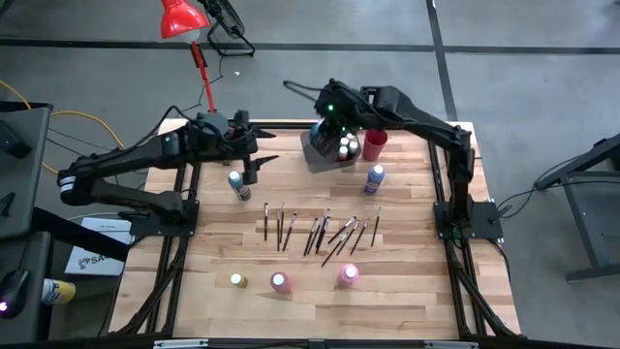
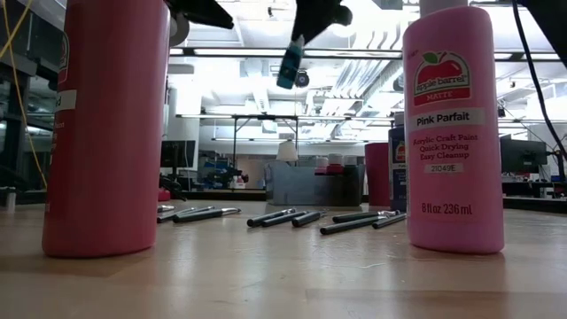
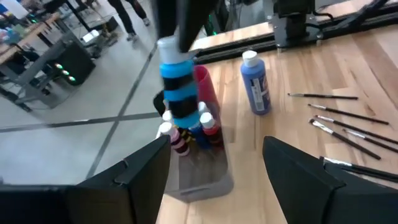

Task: Pick & Place Paint Supplies
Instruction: Put the small light blue paint bottle into the black bin

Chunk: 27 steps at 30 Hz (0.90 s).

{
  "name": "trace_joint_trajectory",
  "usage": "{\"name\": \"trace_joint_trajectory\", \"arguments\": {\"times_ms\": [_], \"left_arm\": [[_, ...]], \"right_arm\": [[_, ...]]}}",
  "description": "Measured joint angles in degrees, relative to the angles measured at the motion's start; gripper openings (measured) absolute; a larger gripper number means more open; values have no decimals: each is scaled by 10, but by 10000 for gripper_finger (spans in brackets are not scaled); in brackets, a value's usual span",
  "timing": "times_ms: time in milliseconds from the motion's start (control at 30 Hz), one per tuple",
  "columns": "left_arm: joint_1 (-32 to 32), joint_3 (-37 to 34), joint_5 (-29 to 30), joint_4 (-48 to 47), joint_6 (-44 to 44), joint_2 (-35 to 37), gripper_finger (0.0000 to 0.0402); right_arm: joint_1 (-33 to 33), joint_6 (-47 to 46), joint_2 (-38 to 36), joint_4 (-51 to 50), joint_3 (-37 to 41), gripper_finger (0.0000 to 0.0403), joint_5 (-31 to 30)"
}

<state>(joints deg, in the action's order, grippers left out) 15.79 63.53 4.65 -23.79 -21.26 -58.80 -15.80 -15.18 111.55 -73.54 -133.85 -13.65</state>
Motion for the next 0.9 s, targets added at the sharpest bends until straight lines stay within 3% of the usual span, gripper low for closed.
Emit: {"name": "trace_joint_trajectory", "arguments": {"times_ms": [167, 400, 900], "left_arm": [[0, 0, 4, -24, 0, 7, 251], [0, 0, 4, -38, 0, 7, 251], [0, 0, 5, -38, 0, 7, 251]], "right_arm": [[-38, -48, 3, 1, 10, 111, -13], [-69, -100, 5, 29, 120, 111, -11], [-119, -151, 6, 237, 351, 112, 0]]}}
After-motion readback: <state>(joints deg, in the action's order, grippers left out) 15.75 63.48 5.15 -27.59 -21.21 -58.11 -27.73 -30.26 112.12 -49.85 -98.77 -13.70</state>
